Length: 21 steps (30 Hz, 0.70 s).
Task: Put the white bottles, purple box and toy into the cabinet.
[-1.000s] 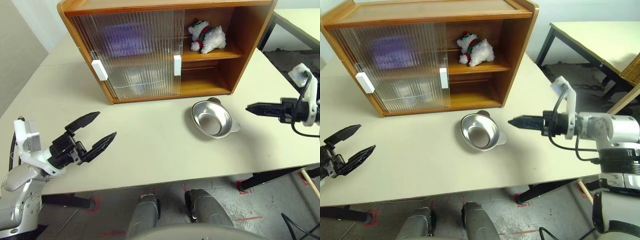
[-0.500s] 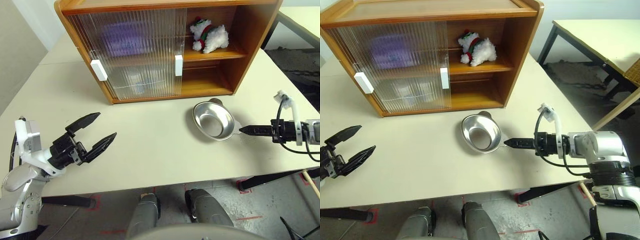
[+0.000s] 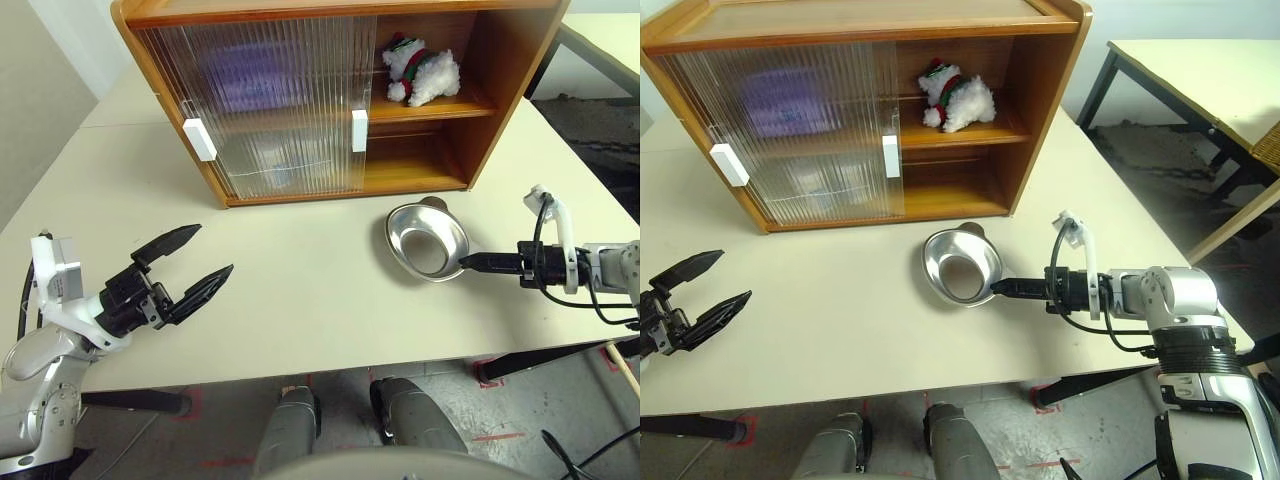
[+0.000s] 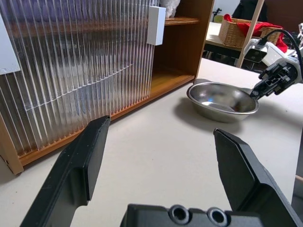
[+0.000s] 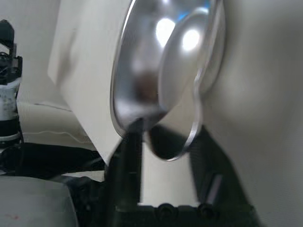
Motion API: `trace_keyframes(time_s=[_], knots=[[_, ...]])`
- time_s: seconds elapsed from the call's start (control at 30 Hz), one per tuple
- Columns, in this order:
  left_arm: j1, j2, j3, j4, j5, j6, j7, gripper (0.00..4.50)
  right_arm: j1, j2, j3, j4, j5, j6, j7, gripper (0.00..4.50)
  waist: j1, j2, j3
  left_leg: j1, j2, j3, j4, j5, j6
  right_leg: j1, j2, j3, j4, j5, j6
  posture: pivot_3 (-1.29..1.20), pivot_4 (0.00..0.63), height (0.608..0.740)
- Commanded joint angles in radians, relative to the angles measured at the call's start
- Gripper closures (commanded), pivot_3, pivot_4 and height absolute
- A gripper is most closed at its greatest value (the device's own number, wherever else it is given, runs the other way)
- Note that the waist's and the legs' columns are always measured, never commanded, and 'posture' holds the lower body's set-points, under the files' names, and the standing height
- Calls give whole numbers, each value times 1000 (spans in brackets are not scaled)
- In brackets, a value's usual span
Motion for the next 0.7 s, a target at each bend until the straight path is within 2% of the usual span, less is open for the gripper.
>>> trace_keyframes(time_s=[0.03,0.07,0.33,0.7], knots=[[3,16,14,-1,-2,8,-8,0,9,-6,-18,-35,24,19,-20,4305,0,0,0,0,0,0,0,0,0,0,0,0,0,0,0,-119,112,740],[3,18,15,0,-2,9,-8,0,10,-8,-19,-41,29,24,-24,4494,0,0,0,0,0,0,0,0,0,0,0,0,0,0,0,-120,113,740],[4,16,15,0,-3,9,-6,0,-22,30,-101,-97,118,158,-111,4494,0,0,0,0,0,0,1,0,0,0,0,0,0,0,0,-117,114,740],[-3,13,9,3,0,9,-3,0,-134,244,-345,-105,161,339,-393,4494,-2,0,0,-1,1,0,-2,0,0,-3,0,0,0,1,-2,-118,115,740]])
